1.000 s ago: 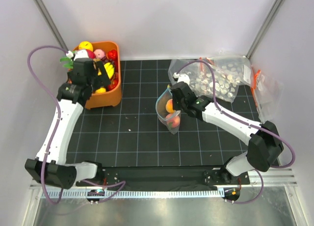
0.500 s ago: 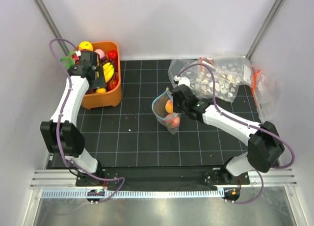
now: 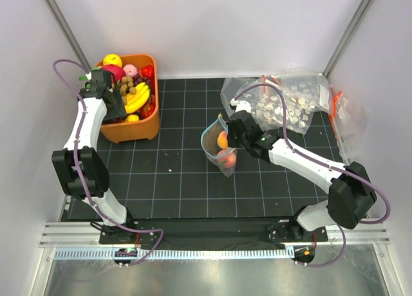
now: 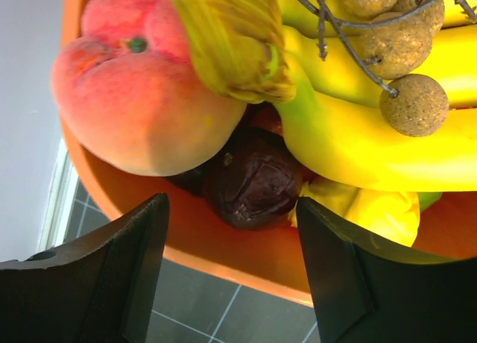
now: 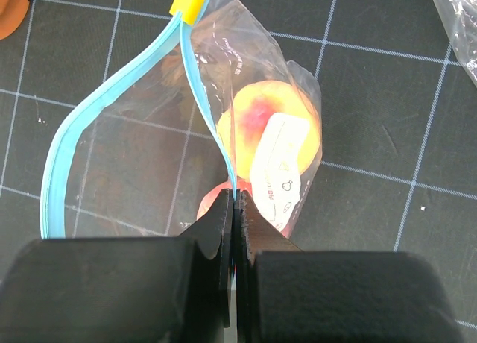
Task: Place the food in the zip-top bag and seal the zipper
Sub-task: Pick up the fake fruit from the bin.
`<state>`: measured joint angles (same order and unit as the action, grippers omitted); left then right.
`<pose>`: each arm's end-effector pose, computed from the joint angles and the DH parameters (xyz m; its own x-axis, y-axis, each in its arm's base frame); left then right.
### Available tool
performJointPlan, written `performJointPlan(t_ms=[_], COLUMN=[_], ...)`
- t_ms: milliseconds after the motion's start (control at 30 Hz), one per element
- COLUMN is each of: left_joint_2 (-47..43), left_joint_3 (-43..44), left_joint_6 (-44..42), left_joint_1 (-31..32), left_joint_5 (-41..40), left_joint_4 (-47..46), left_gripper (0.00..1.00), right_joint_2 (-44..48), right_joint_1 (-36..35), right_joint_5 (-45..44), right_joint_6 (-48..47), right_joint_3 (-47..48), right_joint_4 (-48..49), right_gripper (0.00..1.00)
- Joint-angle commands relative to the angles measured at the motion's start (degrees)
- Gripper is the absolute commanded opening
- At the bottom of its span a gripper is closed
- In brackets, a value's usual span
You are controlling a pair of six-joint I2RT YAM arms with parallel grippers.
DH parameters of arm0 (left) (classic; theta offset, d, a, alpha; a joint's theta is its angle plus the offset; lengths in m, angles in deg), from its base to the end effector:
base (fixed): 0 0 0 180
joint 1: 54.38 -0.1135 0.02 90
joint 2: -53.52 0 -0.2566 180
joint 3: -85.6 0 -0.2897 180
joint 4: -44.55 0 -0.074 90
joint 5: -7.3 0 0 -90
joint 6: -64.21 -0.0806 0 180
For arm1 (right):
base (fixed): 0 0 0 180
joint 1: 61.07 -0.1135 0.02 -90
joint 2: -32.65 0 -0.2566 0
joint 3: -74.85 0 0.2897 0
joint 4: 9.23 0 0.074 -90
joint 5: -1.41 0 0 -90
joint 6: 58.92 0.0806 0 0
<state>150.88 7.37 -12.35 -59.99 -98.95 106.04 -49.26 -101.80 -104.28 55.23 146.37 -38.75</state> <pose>0.4197 0.0639 0.2632 -0.7555 -0.2984 -0.5832 -0.4327 0.8958 0.1021 0.3061 0.2348 0.2180 -0.6363 -0.0281 -0.7709 -0.2309 0.9605 0.1555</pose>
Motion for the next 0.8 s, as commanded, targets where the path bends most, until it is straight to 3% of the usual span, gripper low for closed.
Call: performJointPlan(t_ms=[0, 100, 200, 400, 533, 767], left_joint_2=[0.9, 0.81, -0.85, -11.72, -19.74, -27.66], left_joint_3=[0.0, 0.62, 0.71, -2.1, -7.54, -14.23], left_joint_6=[0.02, 0.19, 0.8, 2.82, 7.56, 18.37], left_joint_1=[-0.11, -0.11, -0.11, 1.56, 2.61, 6.99], left_joint_5=[2.53, 3.94, 4.99, 9.04, 22.8, 35.11], left_joint_4=[-0.41, -0.14, 0.12, -1.72, -6.63, -16.3], left_gripper=[0.72, 0.48, 0.37, 0.34, 0.34, 0.33], right_joint_2=[3.24, 3.77, 4.04, 3.51, 2.98, 1.66], right_joint_1=[0.21, 0.39, 0.3, 0.3, 0.39, 0.39], right_joint_5=[0.13, -0.31, -0.4, -0.23, -0.31, 1.26], right_joint_6=[0.38, 0.29, 0.21, 0.12, 0.2, 0.29], right_joint_3=[-0.51, -0.68, -0.6, 0.02, 0.28, 1.51], right_joint_4=[1.74, 1.83, 1.57, 1.13, 1.13, 0.68], right_gripper=[0.01, 0.01, 0.01, 0.01, 0.01, 0.01])
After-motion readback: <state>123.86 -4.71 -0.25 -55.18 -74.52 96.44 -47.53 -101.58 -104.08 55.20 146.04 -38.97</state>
